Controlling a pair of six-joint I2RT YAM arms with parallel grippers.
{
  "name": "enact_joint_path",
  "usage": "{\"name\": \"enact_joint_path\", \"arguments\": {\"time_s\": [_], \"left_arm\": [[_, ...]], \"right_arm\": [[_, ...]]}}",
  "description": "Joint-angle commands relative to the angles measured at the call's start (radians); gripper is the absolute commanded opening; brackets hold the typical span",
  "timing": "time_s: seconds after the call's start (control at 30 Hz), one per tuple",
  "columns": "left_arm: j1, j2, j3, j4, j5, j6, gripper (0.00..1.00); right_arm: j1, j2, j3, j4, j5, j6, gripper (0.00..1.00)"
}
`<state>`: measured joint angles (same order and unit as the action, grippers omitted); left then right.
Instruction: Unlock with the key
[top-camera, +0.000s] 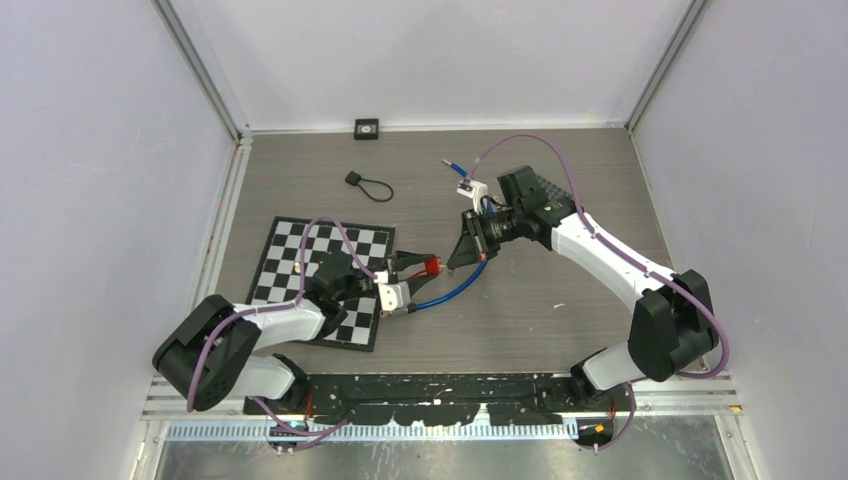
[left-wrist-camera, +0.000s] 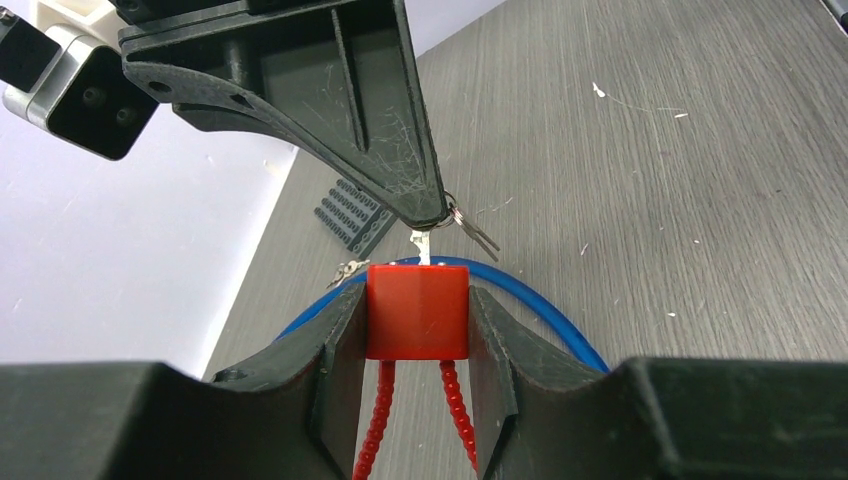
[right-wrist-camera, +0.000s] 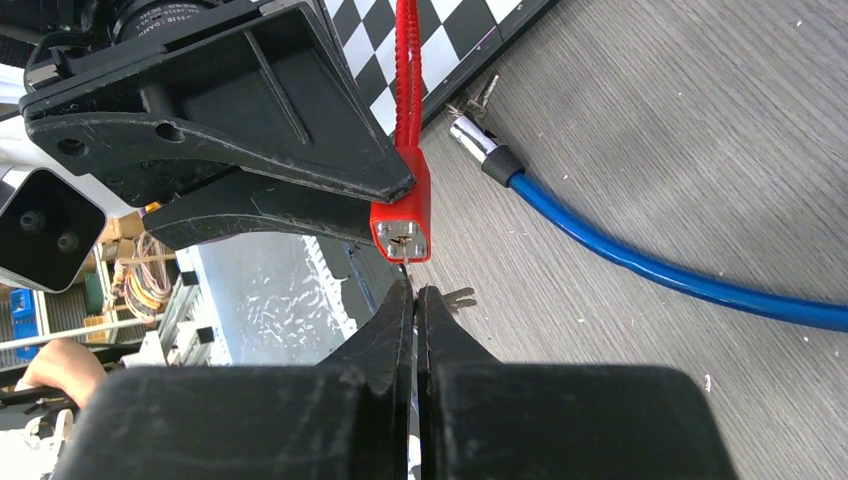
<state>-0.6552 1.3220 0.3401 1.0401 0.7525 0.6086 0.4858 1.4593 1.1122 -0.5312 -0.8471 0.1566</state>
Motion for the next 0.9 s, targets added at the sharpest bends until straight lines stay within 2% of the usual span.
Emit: {"name": "enact_joint_path", "arguments": {"time_s": [0.0,0.1,0.53,0.87], "left_arm": [[-0.004,-0.012,0.025,0.079,0.046,0.009,0.0],[-0.003,-0.015,0.015,0.07,0.085,0.022,0.0],[-0.003,-0.02,0.01,0.054,0.088,0.027,0.0],[-0.004,-0.021,0.011,0.049,0.041,0.022,0.0]], "right_arm": [[0.01,-0.003,0.004,0.031,0.006,0.005,0.0],[0.009,-0.001,0.004,0.034,0.017,0.009,0.01],[0.007,0.014,0.009,0.043,0.034,0.019,0.01],[-0.021,-0.018,-0.049,0.122,0.039,0.072,0.0]]}}
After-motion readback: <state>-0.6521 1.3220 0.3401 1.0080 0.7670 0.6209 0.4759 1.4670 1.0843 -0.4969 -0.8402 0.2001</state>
